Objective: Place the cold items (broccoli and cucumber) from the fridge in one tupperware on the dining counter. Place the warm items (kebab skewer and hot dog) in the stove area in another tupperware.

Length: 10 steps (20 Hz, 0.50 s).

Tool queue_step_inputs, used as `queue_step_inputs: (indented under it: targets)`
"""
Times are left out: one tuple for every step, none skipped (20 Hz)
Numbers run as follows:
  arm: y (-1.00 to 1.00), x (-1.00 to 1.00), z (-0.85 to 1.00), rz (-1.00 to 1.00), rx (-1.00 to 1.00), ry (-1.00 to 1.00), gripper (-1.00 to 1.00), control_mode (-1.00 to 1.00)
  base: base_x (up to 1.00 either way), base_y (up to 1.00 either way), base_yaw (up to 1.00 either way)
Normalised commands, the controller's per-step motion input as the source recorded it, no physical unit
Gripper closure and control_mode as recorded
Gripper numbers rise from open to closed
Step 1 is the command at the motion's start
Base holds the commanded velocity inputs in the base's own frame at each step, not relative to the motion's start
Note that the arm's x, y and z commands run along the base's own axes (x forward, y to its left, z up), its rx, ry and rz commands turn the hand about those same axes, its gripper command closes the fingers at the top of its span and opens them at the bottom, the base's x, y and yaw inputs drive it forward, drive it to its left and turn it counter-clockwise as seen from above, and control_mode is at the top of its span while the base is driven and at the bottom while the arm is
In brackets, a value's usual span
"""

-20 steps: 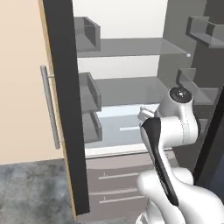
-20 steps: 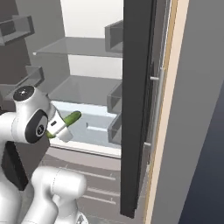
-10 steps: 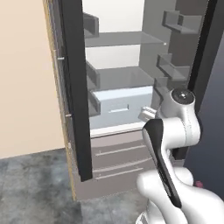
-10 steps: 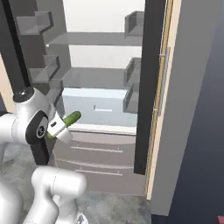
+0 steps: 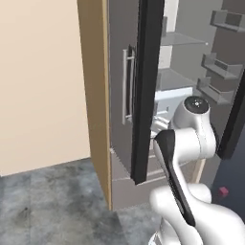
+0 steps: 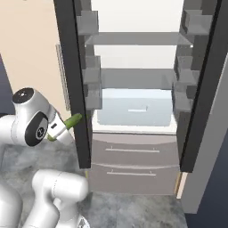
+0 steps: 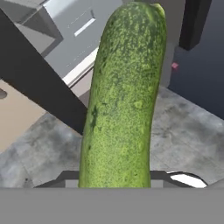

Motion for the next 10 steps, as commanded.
queue_step_inputs:
  targets:
    - [0.0, 0.0, 0.0, 0.0, 0.0, 0.0, 1.0, 1.0, -1.0, 0.02, 0.02]
    - [0.0, 0.0, 0.0, 0.0, 0.0, 0.0, 1.0, 1.0, -1.0, 0.12, 0.02]
    - [0.0, 0.0, 0.0, 0.0, 0.0, 0.0, 1.0, 1.0, -1.0, 0.12, 0.03]
    - [0.0, 0.0, 0.0, 0.0, 0.0, 0.0, 1.0, 1.0, -1.0, 0.0, 0.01]
    - [0.0, 0.0, 0.0, 0.0, 0.0, 0.0, 1.0, 1.0, -1.0, 0.0, 0.0]
    - [0.0, 0.0, 0.0, 0.0, 0.0, 0.0, 1.0, 1.0, -1.0, 0.0, 0.02]
    - [0.0, 0.0, 0.0, 0.0, 0.0, 0.0, 1.0, 1.0, -1.0, 0.0, 0.01]
    - [0.0, 0.0, 0.0, 0.0, 0.0, 0.0, 1.0, 1.0, -1.0, 0.0, 0.0]
    - [0.0, 0.0, 0.0, 0.0, 0.0, 0.0, 1.0, 1.0, -1.0, 0.0, 0.0]
    - [0.0, 0.0, 0.0, 0.0, 0.0, 0.0, 1.0, 1.0, -1.0, 0.0, 0.0]
